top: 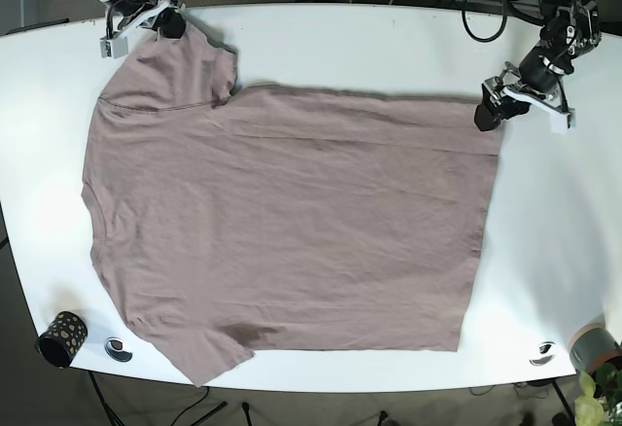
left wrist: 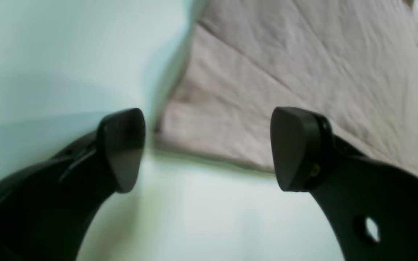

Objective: Fold the T-shirt properly
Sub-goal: 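Pinch the shirt corners with both grippers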

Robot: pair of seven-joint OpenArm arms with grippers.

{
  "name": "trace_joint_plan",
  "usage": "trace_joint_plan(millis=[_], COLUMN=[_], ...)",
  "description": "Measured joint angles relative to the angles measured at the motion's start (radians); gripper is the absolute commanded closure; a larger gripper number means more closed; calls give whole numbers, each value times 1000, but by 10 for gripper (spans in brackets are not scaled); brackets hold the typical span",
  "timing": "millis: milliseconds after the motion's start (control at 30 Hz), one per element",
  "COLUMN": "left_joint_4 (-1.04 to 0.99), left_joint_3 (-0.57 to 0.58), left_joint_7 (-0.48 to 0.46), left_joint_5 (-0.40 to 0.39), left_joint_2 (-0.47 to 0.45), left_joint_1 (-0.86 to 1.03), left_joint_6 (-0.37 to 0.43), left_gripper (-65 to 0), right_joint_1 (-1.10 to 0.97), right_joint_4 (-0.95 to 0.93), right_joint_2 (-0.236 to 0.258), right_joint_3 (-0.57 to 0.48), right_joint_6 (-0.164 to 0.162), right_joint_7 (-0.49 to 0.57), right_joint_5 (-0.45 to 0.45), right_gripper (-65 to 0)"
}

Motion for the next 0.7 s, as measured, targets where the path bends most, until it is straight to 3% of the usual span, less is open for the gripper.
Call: trace_joint_plan(millis=[200, 300, 500, 667, 700], left_joint_4=[-16, -55, -108, -151, -156], left_joint_3=[4, 2, 4, 4, 5], left_joint_7=[-15, -16, 37, 50, 53], left_joint_5=[-8, -25, -13, -5, 1], left_joint_2=[29, 34, 36, 37, 38], left_joint_1=[-8, -45, -114, -146, -148], left_joint_6=[-15, -25, -22, -15, -12], left_gripper=[-490, -437, -228, 0, 0], right_joint_1=[0, 0, 0, 0, 0], right_joint_4=[37, 37, 37, 37, 37], right_joint_2=[-4, -5, -5, -3, -3], right_joint_3=[0, 0, 0, 0, 0], right_joint_6=[-6, -7, -7, -7, -7], right_joint_7=[-18, -18, -18, -18, -18], right_joint_5=[-29, -29, -29, -29, -29], right_gripper=[0, 0, 0, 0, 0])
